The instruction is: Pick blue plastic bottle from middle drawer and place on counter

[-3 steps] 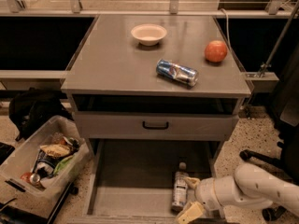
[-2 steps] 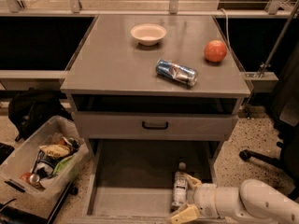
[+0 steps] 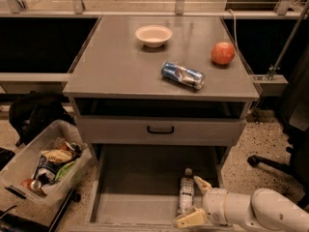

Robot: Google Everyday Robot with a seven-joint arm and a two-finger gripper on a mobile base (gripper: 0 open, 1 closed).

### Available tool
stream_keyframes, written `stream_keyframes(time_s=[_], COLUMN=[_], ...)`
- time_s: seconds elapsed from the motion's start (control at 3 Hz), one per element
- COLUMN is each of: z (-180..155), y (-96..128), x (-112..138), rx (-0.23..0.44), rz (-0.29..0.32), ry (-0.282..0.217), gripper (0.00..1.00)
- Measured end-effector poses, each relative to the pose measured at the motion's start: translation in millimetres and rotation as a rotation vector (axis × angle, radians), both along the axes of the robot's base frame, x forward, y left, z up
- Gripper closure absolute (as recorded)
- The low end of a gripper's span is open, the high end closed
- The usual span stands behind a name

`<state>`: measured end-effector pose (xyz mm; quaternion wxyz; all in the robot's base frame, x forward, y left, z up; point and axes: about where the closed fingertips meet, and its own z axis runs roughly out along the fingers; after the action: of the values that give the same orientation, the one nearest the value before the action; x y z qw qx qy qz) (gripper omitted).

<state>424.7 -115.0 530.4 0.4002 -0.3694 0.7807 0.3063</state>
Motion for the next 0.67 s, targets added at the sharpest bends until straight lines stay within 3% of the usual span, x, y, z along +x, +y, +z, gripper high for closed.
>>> stream_keyframes(time_s=[0.33,0.67], z=[-3.2,-25.8], y=[3.7,-7.2], x=[-3.3,15.0], rx=[0.002,-0.028], rz=[0.018,-0.068], ry=[0.011,0.045], gripper=[0.0,0.0])
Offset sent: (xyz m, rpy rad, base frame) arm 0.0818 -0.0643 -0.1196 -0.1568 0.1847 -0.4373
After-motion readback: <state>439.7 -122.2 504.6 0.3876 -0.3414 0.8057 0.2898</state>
